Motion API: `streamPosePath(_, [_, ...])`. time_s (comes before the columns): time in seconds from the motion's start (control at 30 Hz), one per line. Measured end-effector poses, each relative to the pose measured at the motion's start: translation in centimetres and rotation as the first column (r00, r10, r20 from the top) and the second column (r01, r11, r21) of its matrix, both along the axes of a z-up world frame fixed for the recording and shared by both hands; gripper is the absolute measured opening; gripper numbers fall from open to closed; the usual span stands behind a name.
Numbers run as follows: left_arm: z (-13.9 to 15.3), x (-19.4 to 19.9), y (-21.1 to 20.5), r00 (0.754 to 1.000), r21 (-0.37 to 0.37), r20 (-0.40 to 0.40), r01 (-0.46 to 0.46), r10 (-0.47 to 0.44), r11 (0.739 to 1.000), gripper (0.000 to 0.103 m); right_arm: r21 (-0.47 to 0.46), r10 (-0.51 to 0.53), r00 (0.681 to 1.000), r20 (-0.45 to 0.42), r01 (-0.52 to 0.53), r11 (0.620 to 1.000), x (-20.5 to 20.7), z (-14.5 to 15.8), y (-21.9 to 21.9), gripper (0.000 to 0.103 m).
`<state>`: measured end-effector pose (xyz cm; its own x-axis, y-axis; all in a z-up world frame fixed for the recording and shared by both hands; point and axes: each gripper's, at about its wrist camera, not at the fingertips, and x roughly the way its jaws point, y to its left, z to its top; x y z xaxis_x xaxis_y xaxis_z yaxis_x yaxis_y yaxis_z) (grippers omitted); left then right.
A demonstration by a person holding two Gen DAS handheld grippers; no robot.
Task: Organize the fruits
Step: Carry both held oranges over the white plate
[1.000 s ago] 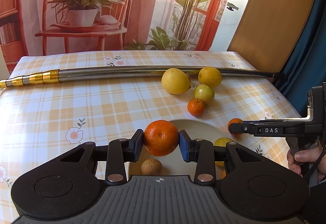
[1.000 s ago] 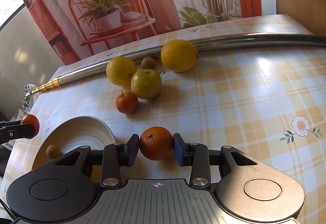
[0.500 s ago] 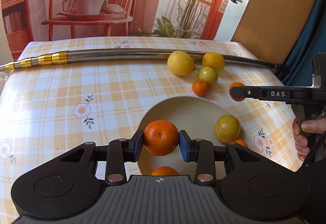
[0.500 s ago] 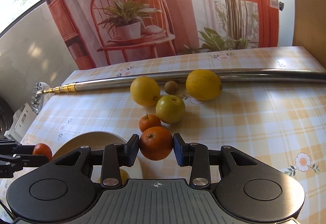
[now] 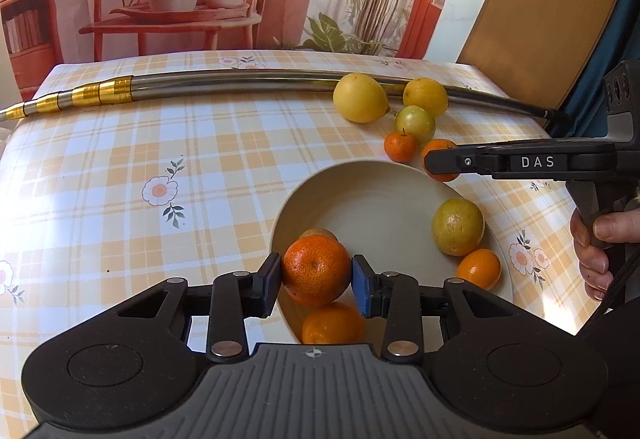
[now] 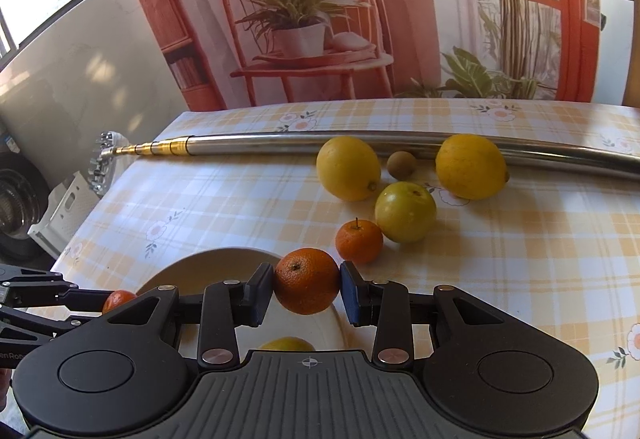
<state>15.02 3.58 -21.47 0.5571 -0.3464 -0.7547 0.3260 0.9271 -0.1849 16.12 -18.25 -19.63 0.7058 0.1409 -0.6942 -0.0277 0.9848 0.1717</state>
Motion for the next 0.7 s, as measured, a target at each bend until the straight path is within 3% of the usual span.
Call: streamPosePath(0.7, [-0.7, 0.5, -0.7, 1.0, 0.016, -0.023, 0.012, -0.012, 1.0, 0.039, -0.004, 0.062, 0.997, -0.056, -0.062, 0.998, 0.6, -1.4, 1.5, 0.033])
